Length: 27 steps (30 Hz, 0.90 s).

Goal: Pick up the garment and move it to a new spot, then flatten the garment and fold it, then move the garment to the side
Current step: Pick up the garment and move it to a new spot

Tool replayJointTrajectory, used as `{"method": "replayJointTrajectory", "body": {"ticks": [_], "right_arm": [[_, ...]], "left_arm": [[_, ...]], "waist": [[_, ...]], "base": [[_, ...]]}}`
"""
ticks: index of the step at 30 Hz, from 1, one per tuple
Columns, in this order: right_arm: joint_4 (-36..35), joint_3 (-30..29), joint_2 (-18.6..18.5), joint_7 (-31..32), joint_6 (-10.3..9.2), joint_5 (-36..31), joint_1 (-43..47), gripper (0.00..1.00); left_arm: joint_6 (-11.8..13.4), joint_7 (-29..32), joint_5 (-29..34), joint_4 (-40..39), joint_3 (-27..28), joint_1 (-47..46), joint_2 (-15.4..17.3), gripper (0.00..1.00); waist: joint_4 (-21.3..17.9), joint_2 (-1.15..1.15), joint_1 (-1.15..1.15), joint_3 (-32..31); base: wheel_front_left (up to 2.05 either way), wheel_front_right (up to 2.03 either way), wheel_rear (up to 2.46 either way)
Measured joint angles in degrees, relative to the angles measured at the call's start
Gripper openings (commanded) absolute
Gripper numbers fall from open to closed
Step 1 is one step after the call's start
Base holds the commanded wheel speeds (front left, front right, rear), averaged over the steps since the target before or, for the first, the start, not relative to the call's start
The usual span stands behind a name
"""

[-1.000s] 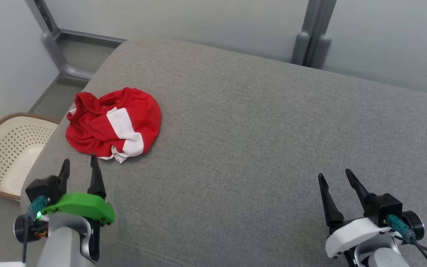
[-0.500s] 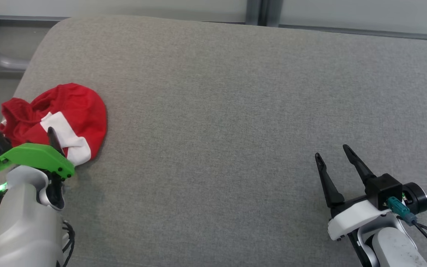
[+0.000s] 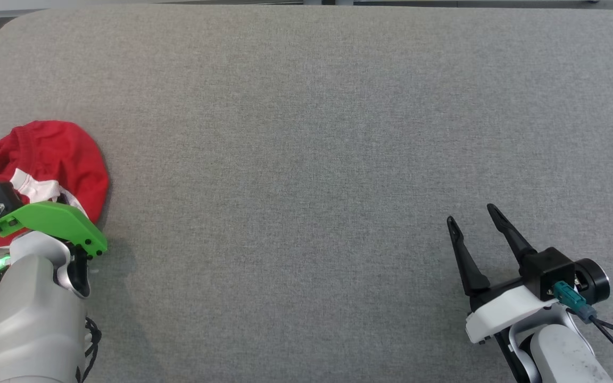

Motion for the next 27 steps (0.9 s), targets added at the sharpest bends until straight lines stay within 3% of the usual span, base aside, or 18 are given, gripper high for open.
{"method": "replayJointTrajectory", "body": {"ticks": [7,14,20,27], "right_arm": [[1.4,0.2,2.3,0.0,0.0,0.4,-0.1,1.0],[2.0,-0.2,4.4,0.0,0.0,1.2,0.5,1.0],[2.2,-0.4,5.7,0.0,0.0,1.7,1.6,1.0],[1.3,-0.9,6.2,0.0,0.0,1.6,1.7,1.0]], "left_arm": [[-0.5,-5.7,1.2,-3.8,-1.5,-2.7,2.7,0.0],[-2.8,-9.1,2.8,-13.0,-3.8,-5.1,3.5,0.0],[-4.7,-7.4,2.8,-25.1,-7.6,-5.1,-0.5,0.0],[-5.5,-1.6,2.0,-40.8,-13.7,1.5,-5.7,0.0]], "waist": [[0.4,0.0,0.0,-2.8],[-0.2,0.0,-0.01,-6.9],[-2.3,0.0,-0.01,-10.0],[-7.7,0.0,-0.01,-11.3]], "base": [[0.0,0.0,0.0],[0.0,0.0,0.0],[0.0,0.0,0.0],[0.0,0.0,0.0]]}}
